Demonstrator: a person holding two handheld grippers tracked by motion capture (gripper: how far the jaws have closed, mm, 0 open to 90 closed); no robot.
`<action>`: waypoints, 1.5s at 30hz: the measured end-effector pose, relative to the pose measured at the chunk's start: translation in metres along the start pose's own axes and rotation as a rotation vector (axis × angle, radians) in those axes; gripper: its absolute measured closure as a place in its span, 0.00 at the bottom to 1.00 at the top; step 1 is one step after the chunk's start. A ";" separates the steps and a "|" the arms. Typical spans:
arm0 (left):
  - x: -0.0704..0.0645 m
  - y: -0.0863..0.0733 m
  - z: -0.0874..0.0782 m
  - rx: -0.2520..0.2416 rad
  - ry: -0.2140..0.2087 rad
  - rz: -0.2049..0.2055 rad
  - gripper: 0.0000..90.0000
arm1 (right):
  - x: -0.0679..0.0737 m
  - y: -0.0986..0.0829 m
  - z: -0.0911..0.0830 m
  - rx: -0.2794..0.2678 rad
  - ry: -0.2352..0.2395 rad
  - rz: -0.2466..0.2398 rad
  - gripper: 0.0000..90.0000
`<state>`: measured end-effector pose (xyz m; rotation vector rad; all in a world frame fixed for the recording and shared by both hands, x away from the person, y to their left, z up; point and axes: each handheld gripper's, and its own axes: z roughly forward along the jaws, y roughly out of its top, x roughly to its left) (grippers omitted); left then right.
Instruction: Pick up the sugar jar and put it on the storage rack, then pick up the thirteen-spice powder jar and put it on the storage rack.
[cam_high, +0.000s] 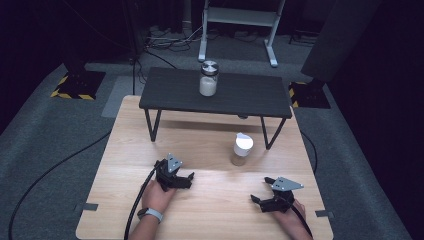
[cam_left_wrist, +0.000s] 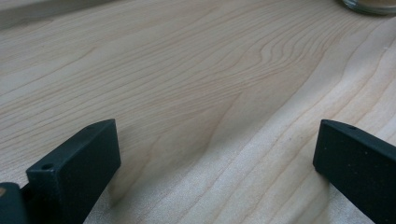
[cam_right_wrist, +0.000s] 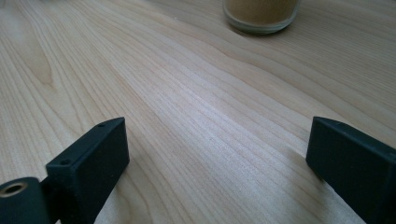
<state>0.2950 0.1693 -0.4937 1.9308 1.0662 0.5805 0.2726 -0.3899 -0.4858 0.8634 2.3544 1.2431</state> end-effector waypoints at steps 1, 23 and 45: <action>0.000 0.000 0.000 0.000 0.000 0.001 0.01 | 0.000 0.000 0.000 0.000 0.000 0.000 0.06; 0.000 0.000 0.000 0.001 0.000 -0.001 0.01 | 0.000 0.000 0.000 0.000 0.001 0.001 0.06; 0.000 0.000 0.000 0.001 0.000 -0.001 0.01 | -0.001 0.010 -0.015 -0.080 0.032 -0.022 0.04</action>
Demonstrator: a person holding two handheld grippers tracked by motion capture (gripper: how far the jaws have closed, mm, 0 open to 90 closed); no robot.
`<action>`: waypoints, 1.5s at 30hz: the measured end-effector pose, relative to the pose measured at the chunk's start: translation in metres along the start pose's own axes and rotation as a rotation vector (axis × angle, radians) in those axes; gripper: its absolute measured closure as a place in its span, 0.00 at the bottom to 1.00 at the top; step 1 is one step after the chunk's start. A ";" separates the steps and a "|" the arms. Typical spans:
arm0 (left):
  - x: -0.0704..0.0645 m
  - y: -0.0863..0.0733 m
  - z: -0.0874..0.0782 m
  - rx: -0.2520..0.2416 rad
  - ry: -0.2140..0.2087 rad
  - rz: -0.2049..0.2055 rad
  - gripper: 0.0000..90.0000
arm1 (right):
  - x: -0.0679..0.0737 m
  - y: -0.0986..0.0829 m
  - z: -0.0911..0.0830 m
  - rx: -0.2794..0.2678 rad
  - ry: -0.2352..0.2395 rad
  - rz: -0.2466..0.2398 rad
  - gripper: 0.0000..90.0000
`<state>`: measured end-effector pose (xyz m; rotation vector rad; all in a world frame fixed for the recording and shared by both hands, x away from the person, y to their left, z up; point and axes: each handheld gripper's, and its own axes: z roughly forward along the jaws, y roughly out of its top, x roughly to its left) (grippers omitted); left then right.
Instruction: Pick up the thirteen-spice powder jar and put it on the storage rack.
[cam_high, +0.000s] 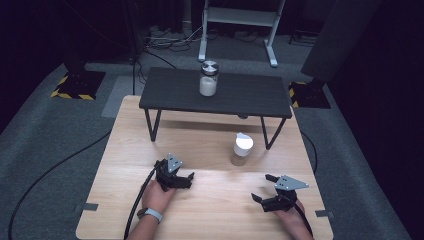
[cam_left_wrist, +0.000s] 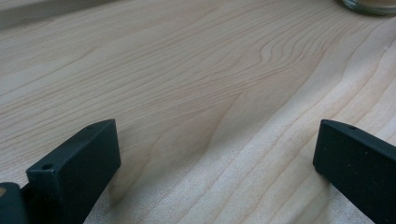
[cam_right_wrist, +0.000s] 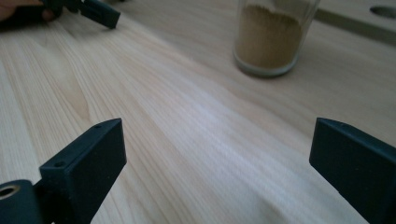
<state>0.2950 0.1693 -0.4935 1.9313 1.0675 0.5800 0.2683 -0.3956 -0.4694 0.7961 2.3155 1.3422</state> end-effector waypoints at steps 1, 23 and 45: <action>0.000 0.000 0.000 0.000 0.000 0.000 0.01 | 0.001 0.002 -0.001 -0.009 0.000 -0.007 0.04; -0.001 -0.001 0.000 -0.004 -0.003 0.001 0.01 | 0.007 0.024 -0.012 -0.120 -0.117 -0.044 0.03; 0.000 -0.001 0.000 -0.004 -0.003 -0.001 0.01 | 0.000 0.038 0.031 -0.136 -0.169 0.004 0.10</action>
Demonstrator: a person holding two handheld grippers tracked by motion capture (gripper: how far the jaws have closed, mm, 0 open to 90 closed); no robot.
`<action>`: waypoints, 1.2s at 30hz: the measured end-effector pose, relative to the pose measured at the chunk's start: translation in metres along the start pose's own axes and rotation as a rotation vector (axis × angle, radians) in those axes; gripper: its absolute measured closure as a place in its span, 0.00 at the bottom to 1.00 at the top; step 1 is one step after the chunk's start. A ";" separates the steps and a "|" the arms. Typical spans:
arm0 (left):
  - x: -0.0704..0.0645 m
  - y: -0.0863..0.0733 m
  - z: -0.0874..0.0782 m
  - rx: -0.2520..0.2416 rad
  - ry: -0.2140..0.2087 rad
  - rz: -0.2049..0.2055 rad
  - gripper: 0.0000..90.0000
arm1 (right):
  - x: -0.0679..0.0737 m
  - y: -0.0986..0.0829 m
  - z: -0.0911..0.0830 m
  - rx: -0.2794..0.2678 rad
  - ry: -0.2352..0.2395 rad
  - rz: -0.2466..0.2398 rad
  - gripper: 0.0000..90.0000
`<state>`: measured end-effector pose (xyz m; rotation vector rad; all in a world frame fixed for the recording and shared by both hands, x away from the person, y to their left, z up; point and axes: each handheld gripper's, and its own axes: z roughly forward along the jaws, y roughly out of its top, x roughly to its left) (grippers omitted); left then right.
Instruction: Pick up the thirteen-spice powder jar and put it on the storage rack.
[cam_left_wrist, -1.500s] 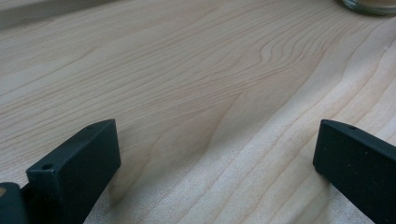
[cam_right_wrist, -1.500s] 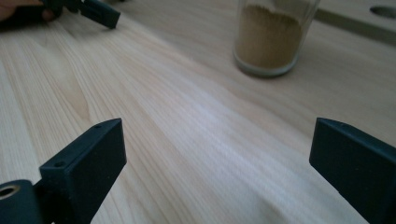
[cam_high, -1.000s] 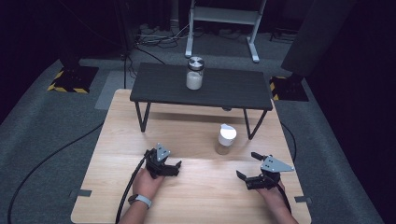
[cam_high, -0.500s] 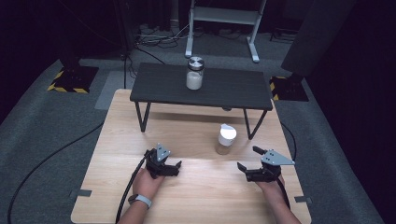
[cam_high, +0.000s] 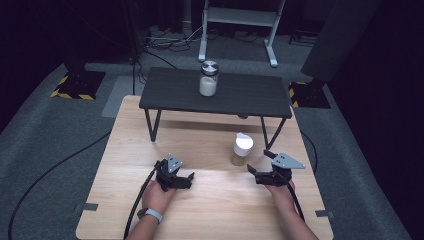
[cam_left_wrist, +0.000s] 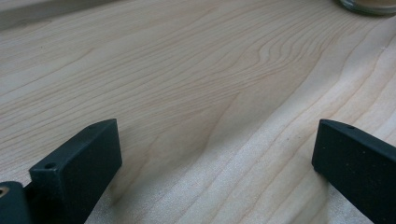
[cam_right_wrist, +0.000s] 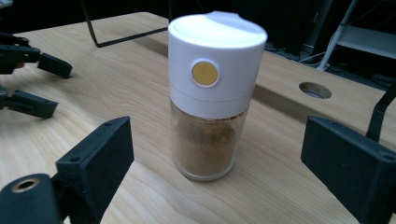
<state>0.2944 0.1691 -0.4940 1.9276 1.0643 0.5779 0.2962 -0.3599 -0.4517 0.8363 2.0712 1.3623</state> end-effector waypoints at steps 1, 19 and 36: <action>0.000 0.000 0.000 0.000 0.000 0.000 0.01 | 0.001 0.000 0.004 0.002 -0.003 0.006 0.10; 0.000 0.000 0.000 0.000 0.000 0.001 0.01 | 0.001 -0.006 0.053 0.005 0.000 0.094 0.15; 0.000 0.000 0.000 0.002 0.002 -0.001 0.01 | 0.007 -0.014 0.073 -0.014 -0.018 0.092 0.33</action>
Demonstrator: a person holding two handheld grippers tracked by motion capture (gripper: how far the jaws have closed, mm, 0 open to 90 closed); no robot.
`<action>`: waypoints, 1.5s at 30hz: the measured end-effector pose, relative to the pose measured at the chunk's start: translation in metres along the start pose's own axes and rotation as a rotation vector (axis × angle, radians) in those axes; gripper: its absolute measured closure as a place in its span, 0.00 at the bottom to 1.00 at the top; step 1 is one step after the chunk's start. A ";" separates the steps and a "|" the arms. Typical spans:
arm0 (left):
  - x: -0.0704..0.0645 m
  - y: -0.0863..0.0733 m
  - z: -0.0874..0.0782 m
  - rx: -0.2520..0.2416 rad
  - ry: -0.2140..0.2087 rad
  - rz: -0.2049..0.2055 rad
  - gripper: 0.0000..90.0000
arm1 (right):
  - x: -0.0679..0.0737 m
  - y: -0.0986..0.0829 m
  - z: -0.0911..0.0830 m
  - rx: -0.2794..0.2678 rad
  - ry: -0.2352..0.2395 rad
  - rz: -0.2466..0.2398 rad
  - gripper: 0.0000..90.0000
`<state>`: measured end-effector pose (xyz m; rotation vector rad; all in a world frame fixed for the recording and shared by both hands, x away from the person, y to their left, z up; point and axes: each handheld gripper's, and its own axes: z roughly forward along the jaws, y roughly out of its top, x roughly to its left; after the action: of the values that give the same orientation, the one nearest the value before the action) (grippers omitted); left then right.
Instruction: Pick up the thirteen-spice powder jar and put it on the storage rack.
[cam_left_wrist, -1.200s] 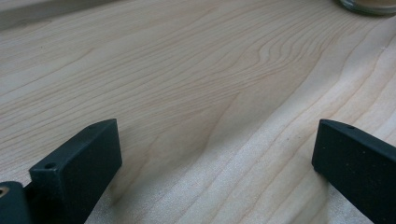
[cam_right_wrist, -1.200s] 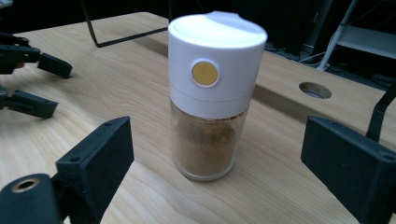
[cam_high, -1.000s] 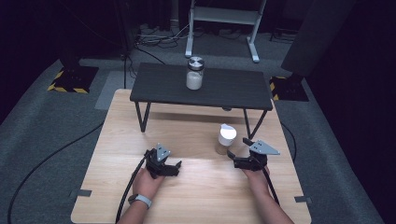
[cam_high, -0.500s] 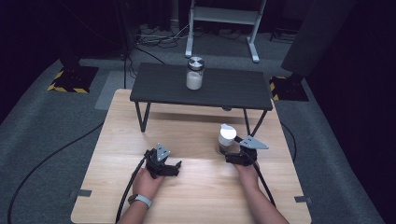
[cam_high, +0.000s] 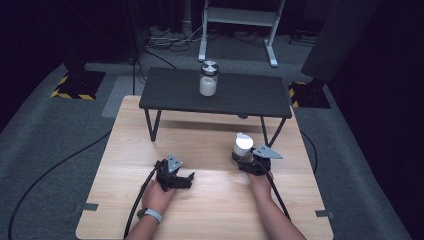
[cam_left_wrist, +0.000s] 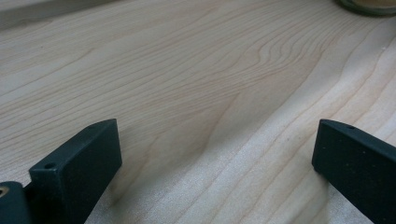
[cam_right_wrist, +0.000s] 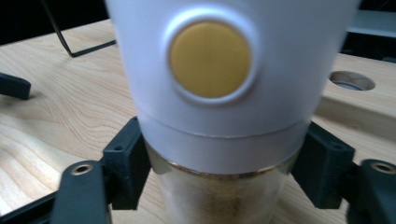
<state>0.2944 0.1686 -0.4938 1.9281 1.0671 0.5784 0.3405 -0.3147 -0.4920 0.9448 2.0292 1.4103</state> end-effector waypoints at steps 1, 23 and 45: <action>0.000 0.000 0.000 0.000 0.000 0.000 0.01 | 0.001 0.000 0.000 0.001 -0.003 -0.007 0.33; 0.000 0.000 0.000 -0.001 0.000 0.000 0.01 | 0.005 0.026 -0.022 -0.009 -0.009 0.001 0.34; 0.000 0.000 0.000 0.000 0.000 0.000 0.01 | 0.021 0.123 -0.051 -0.043 0.009 -0.019 0.34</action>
<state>0.2946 0.1685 -0.4938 1.9285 1.0670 0.5783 0.3224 -0.3008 -0.3594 0.9003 2.0014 1.4442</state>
